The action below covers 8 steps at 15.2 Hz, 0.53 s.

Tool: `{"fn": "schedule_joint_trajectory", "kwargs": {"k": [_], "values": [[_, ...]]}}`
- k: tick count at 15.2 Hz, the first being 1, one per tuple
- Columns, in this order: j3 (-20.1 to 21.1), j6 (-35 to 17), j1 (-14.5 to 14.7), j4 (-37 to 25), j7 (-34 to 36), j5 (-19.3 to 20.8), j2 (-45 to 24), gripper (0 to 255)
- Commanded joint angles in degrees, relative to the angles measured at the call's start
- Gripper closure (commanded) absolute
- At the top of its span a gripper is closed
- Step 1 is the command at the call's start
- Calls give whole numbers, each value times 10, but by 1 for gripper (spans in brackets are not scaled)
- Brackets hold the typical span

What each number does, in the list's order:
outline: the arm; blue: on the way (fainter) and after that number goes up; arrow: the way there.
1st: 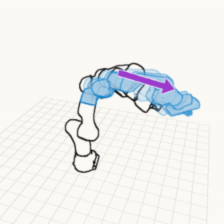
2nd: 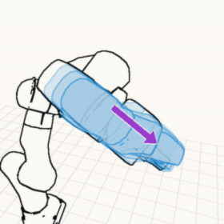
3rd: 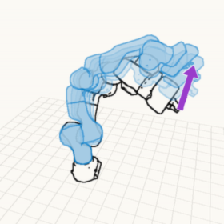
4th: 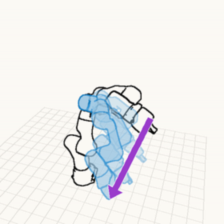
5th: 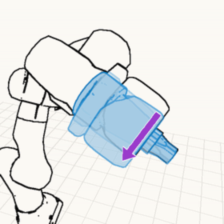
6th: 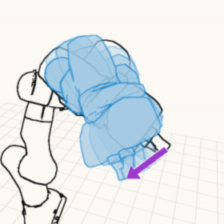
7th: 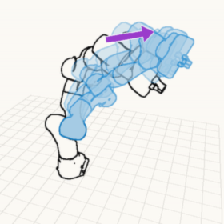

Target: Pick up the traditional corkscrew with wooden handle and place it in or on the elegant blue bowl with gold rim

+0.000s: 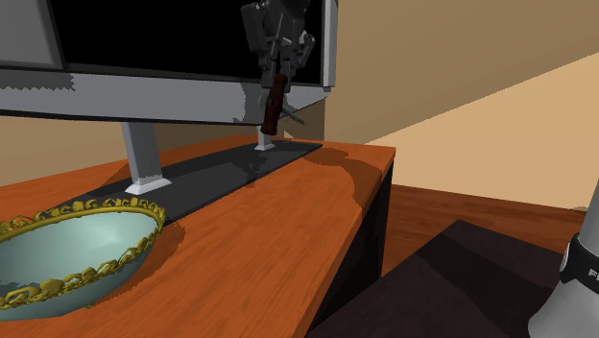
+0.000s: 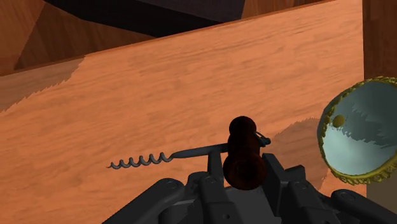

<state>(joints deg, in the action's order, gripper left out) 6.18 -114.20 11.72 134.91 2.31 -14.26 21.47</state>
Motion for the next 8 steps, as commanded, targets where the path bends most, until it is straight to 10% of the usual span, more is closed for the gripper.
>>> {"fn": "schedule_joint_trajectory", "kwargs": {"k": [1,8], "values": [[9,5,5,-11,14,-2,-3,255],[76,6,40,-78,115,-12,-48,255]]}}
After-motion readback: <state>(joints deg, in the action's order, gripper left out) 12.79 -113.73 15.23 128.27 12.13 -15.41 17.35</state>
